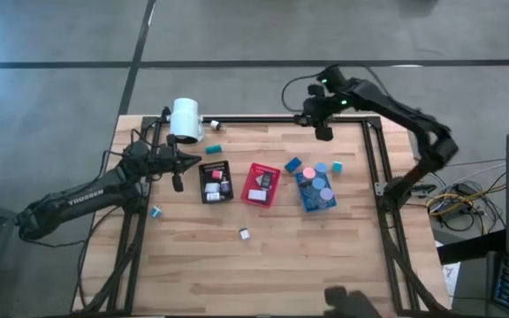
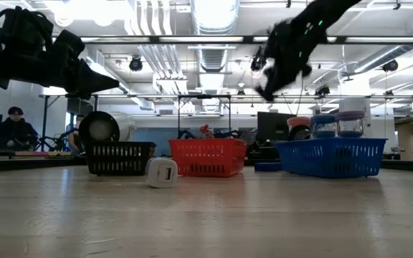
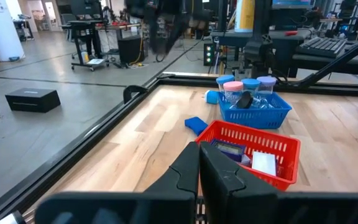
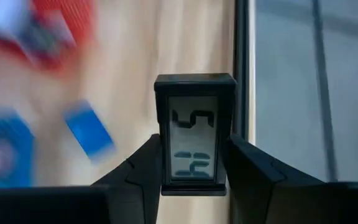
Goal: Pick & Place Office items
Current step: Put the black digital clock into the red bin
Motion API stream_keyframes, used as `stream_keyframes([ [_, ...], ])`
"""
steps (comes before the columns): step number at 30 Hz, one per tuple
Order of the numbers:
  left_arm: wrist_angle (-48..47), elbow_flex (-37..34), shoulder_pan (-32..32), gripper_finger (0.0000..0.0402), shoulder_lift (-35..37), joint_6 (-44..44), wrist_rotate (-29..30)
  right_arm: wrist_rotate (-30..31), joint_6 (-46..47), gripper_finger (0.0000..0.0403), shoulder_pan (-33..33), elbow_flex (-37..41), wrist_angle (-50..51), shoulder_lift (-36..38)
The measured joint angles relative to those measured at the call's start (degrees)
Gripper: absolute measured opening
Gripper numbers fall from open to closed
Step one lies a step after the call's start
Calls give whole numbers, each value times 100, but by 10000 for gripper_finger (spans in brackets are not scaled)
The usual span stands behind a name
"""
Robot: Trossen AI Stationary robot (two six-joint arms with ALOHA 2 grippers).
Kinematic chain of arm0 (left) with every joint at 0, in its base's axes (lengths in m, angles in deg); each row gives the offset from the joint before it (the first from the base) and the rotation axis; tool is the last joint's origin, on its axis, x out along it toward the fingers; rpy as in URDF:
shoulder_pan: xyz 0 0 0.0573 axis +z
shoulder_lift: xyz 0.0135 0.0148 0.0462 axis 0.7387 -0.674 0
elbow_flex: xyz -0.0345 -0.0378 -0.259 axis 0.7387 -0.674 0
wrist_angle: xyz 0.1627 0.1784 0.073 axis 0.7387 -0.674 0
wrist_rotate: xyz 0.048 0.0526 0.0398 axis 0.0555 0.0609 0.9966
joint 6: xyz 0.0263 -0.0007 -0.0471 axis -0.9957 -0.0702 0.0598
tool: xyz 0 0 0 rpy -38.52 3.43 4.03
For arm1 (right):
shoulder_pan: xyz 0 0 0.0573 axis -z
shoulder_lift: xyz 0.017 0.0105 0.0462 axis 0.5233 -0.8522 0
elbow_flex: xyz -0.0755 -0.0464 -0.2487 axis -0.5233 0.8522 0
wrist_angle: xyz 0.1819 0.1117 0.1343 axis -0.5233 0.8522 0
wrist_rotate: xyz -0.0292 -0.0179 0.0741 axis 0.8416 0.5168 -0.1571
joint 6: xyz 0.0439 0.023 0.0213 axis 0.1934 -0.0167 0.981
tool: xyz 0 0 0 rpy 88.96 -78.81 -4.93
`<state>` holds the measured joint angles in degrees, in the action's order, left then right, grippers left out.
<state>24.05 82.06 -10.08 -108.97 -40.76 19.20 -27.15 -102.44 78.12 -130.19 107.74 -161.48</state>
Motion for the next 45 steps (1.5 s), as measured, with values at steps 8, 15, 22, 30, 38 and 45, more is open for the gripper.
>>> stream_keyframes([
  [8, 0, 0, 0, 19, 0, 36, -2, -2162, 2055, 125, -22, 607, -1620, 1690],
  [15, -2, 0, 0, 19, -2, 172, -17, -2475, 4036, 125, -22, 2272, -3558, 3080],
  [22, -2, 0, 0, 19, 0, 235, -17, -2466, 5126, 125, -237, 4299, -5750, 4260],
  [30, 0, 0, 0, 19, -1, 268, -15, -2143, 5776, 125, -730, 6247, -8779, 4570],
  [38, 0, 0, 0, 19, 0, 277, 10, -1494, 5853, 126, -872, 7005, -9510, 4571],
  [45, -2, 0, -2, 19, -2, 267, 24, -1255, 6271, 127, -870, 7012, -9448, 4670],
])
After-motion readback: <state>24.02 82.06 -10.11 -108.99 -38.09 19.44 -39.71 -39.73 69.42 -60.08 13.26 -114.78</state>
